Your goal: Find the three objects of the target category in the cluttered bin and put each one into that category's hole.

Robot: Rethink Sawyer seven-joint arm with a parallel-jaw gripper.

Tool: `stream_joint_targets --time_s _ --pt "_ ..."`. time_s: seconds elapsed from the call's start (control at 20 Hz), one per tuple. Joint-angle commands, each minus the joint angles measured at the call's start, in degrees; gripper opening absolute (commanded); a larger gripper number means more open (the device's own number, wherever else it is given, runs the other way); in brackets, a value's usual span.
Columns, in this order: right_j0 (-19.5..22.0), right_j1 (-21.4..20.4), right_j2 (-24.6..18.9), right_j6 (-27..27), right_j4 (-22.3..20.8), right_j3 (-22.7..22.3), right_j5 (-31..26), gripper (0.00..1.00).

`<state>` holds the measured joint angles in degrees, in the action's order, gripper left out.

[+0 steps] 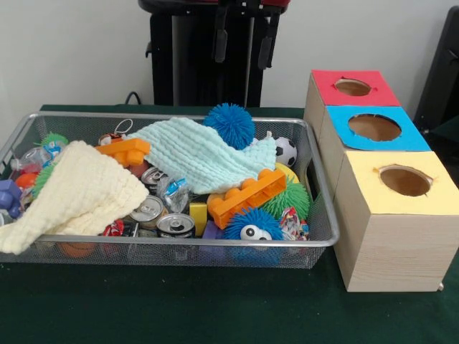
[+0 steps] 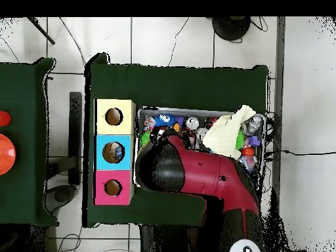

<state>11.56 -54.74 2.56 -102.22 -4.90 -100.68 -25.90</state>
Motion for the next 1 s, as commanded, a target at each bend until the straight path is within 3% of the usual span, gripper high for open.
stream_joint_targets --time_s 0.05,0.2,0.5,0.75,1.0 --pt "-0.2 2.5 0.3 -6.2 1.2 3.6 -20.0 1.00" --pt "-0.8 7.0 1.4 -9.5 1.0 4.6 -14.7 1.00" --pt "-0.7 18.9 2.9 -13.9 1.3 11.2 -4.0 1.00" --pt "-1.2 23.0 4.5 -14.7 2.1 14.9 -0.7 1.00" --pt "-1.3 24.6 5.5 -14.5 2.8 15.8 1.9 1.00"
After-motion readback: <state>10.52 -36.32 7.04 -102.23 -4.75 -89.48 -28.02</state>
